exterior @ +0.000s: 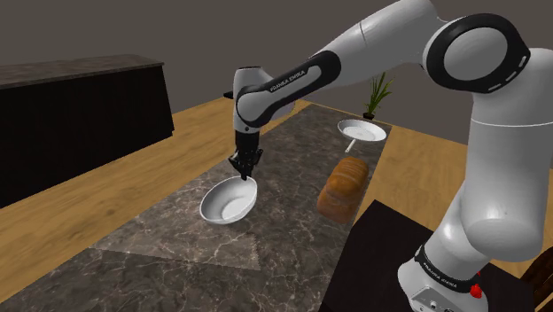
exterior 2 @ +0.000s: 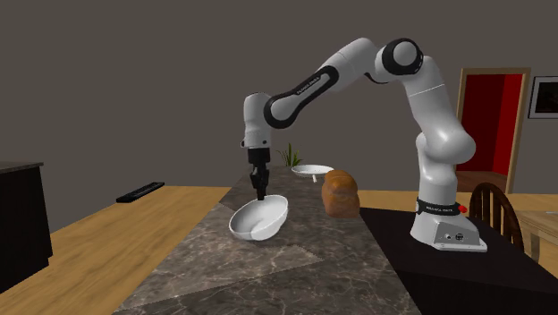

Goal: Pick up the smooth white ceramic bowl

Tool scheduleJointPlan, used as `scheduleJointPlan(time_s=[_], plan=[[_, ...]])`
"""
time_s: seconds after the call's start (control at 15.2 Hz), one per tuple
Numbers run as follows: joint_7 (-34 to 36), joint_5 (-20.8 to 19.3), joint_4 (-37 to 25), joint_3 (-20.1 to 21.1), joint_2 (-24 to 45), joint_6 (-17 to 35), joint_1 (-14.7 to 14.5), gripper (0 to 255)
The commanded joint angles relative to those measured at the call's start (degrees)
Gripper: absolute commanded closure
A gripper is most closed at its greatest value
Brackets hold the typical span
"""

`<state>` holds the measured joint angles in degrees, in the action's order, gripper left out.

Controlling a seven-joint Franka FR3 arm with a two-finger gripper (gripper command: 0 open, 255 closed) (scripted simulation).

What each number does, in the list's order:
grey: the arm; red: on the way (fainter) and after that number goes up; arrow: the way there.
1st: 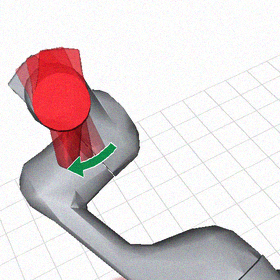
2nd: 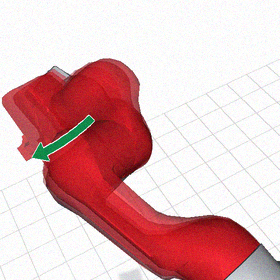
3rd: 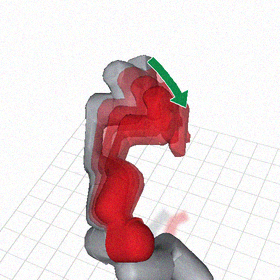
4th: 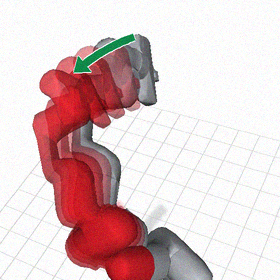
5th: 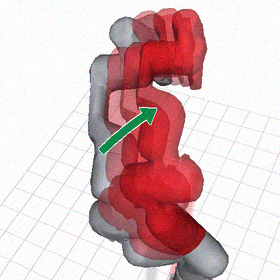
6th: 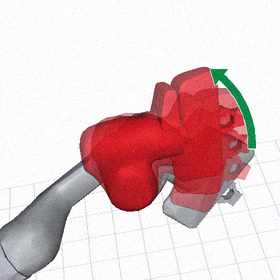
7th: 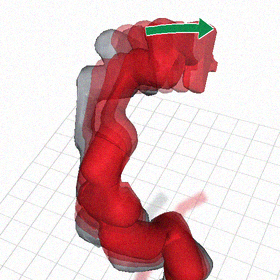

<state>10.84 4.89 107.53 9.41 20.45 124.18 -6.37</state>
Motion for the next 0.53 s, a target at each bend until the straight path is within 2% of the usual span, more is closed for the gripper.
scheduleJointPlan(time_s=[0.0,0.46], plan=[[0.1,0.0,-0.7,0.0,-0.7,-1.4,0.0,255],[0.3,0.2,-2.2,0.1,-2.6,-4.8,0.1,255]])
